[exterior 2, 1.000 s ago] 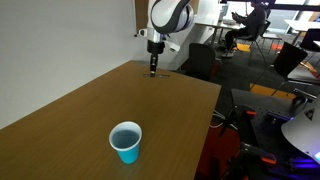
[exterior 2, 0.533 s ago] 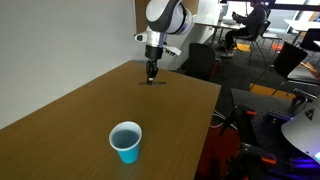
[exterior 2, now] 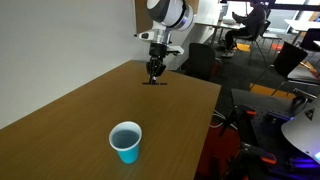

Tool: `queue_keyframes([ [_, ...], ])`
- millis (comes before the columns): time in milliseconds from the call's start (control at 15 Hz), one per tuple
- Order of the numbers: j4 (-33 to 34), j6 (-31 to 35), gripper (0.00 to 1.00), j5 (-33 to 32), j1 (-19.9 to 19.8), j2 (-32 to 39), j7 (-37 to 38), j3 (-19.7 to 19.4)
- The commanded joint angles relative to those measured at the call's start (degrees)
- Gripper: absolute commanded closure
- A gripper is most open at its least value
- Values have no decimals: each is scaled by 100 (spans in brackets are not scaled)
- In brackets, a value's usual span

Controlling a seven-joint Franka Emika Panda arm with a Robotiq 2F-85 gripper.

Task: Put the pen in the cup

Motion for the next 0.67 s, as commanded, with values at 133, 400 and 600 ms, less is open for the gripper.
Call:
queue_keyframes([
  [133,170,-586,97,874,143,-25,-1071,-192],
  [400,203,-917,97,1258,399,-25,-1362,-340],
  [600,254,-1099,97,1528,622,-7,-1437,-387],
])
